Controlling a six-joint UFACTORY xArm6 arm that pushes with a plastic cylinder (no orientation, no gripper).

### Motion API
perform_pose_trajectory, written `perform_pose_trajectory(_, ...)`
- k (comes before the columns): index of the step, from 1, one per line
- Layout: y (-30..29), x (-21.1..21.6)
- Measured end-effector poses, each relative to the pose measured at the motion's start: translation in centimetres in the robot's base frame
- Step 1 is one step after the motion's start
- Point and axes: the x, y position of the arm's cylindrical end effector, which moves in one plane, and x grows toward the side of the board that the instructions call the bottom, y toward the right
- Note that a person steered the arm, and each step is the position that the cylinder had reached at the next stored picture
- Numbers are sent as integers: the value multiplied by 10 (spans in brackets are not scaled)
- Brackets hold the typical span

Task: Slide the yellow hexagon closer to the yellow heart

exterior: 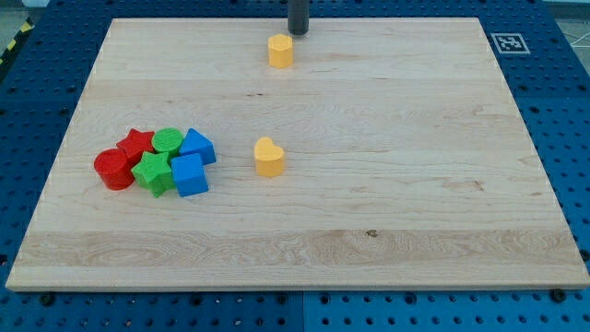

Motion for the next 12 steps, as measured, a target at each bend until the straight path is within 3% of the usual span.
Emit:
perform_pose_trajectory(4,-33,73)
perform_pose_trajectory(12,14,232)
